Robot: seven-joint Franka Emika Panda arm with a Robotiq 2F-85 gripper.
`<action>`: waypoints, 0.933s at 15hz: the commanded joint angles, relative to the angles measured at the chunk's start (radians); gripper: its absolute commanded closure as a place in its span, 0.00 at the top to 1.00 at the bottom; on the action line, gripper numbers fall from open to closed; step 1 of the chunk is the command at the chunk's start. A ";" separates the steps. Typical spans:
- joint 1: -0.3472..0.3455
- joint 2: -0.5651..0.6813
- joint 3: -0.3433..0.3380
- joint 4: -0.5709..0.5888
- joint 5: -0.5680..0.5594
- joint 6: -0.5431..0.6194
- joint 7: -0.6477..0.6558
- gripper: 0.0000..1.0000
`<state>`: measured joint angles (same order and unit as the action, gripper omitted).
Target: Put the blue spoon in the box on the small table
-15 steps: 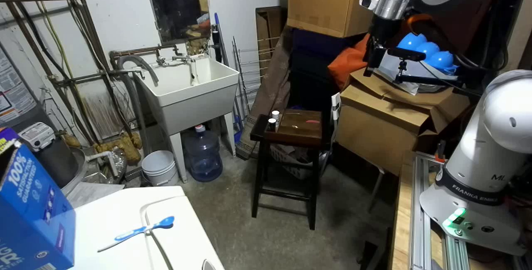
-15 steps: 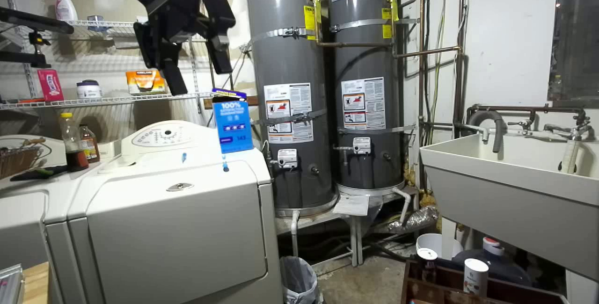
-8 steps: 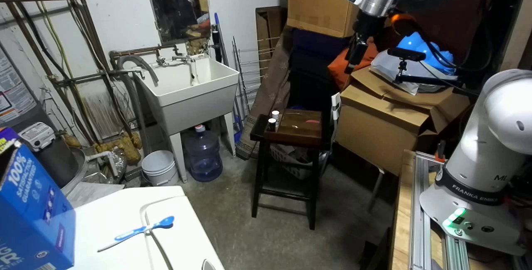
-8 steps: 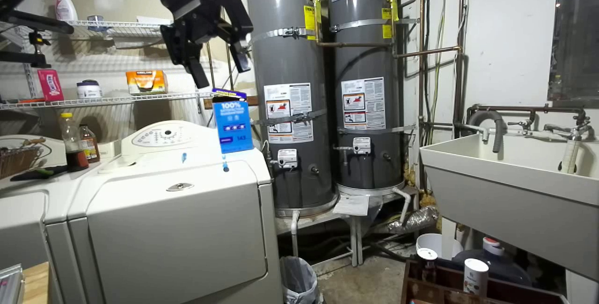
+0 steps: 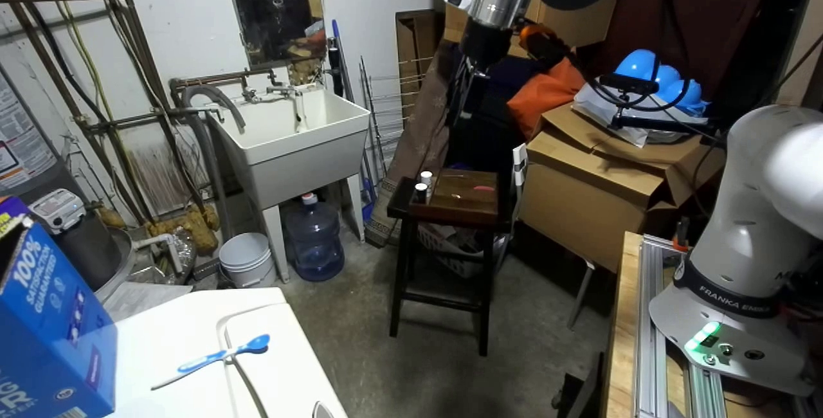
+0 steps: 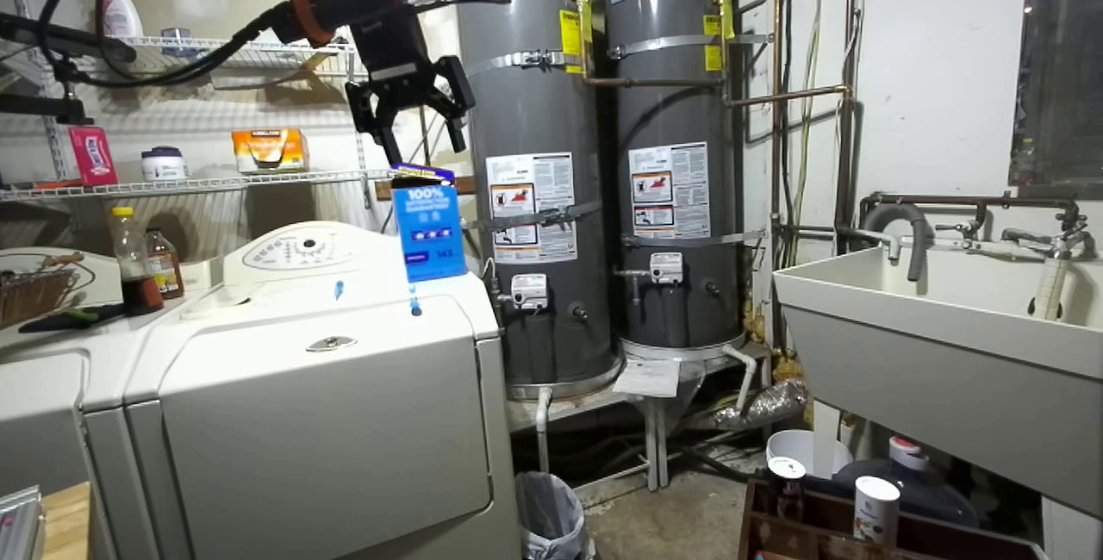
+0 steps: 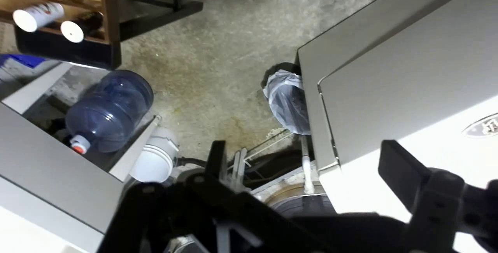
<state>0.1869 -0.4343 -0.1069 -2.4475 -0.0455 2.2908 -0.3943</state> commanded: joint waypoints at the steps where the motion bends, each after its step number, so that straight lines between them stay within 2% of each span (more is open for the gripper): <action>1: 0.058 0.133 0.063 0.092 0.089 0.010 -0.039 1.00; 3: 0.093 0.173 0.103 0.110 0.126 -0.030 -0.087 1.00; 4: 0.049 0.117 0.105 0.062 0.090 0.003 -0.040 1.00; 6: 0.068 0.155 0.133 0.077 0.103 0.001 -0.048 1.00; 14: 0.066 0.167 0.131 0.091 0.104 -0.006 -0.063 1.00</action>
<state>0.2809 -0.2673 -0.0035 -2.3578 0.0493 2.2874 -0.4512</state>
